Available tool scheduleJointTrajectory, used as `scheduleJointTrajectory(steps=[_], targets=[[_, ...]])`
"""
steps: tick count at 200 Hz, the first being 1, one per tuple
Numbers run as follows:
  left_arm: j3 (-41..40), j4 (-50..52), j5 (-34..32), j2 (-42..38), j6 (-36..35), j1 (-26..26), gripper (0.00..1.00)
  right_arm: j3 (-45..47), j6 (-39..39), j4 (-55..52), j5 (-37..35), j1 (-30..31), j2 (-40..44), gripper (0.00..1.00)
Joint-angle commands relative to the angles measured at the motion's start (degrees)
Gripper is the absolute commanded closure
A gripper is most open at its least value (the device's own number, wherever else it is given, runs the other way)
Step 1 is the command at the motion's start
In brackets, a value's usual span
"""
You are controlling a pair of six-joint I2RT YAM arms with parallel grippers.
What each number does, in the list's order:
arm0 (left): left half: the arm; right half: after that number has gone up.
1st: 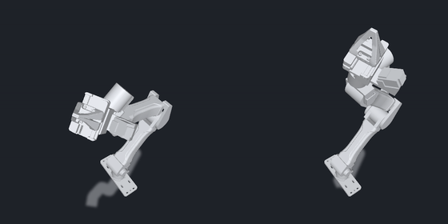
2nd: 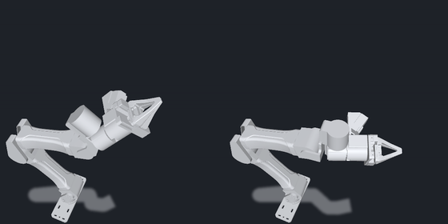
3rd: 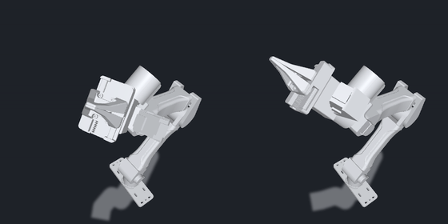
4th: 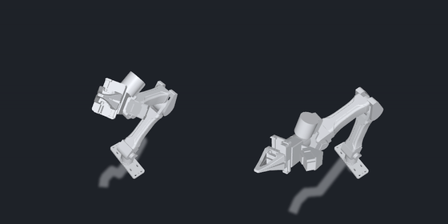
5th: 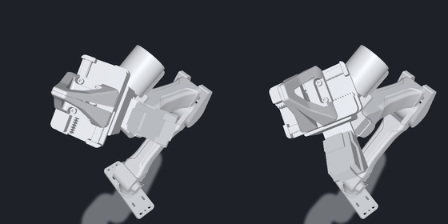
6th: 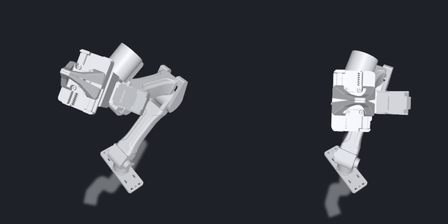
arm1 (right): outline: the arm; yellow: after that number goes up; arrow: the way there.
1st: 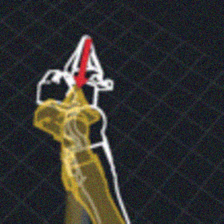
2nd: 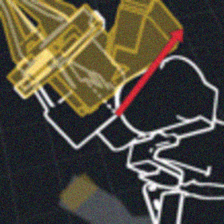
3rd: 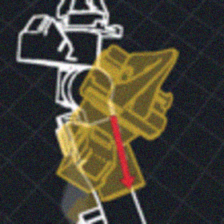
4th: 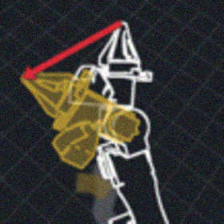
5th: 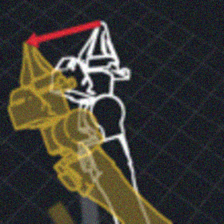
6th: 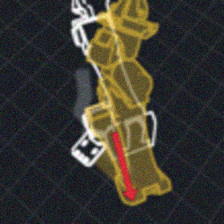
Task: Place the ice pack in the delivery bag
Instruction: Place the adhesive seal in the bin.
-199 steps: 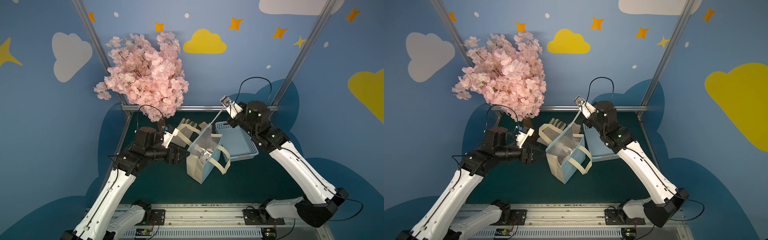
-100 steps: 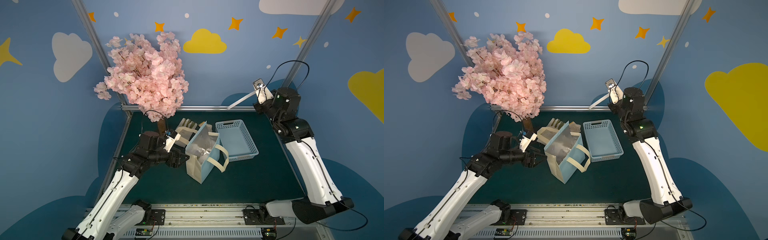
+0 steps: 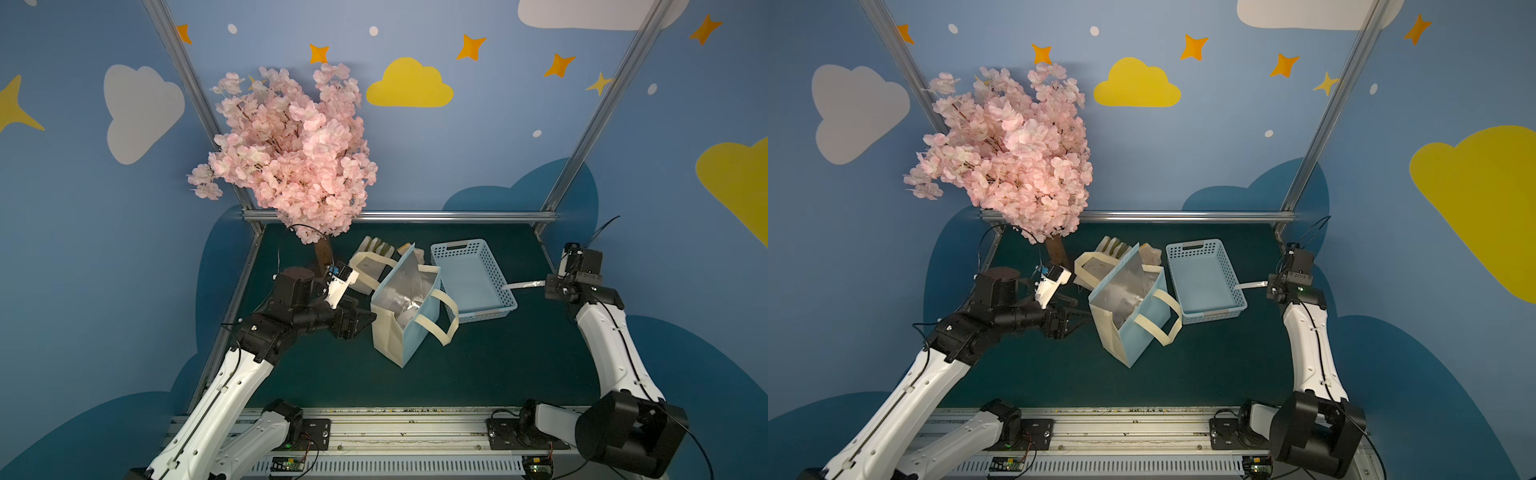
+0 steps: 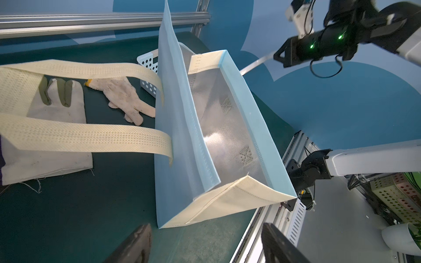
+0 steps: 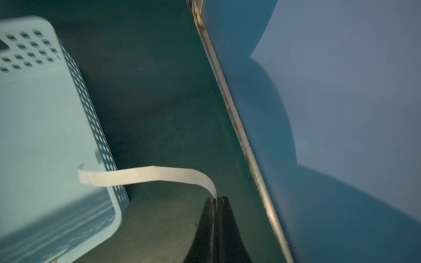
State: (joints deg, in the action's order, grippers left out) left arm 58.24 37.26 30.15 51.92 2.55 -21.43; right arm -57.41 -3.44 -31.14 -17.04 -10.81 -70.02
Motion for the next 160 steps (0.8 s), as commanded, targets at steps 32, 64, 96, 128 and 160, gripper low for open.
scheduleJointTrajectory(steps=[32,64,96,128,160], targets=[[-0.7,1.8,0.4,-1.5,-2.3,-0.1,0.2,7.3,10.4,-0.1,-3.3,-0.8,2.4,0.88],[-0.7,3.2,0.5,-1.5,-3.4,-0.1,0.2,4.1,7.8,-3.2,-9.0,-0.8,4.7,0.51],[-0.8,4.5,1.0,-1.9,-4.6,-0.1,0.19,-0.6,0.7,-4.7,0.3,0.0,8.9,0.28],[-1.4,4.8,1.4,-2.9,-5.7,-0.1,0.17,-2.6,-5.8,1.3,25.7,3.1,14.4,0.21],[-4.0,1.8,1.6,-4.3,-4.0,-0.2,0.16,-2.8,-13.3,7.1,48.6,12.5,14.2,0.1]])
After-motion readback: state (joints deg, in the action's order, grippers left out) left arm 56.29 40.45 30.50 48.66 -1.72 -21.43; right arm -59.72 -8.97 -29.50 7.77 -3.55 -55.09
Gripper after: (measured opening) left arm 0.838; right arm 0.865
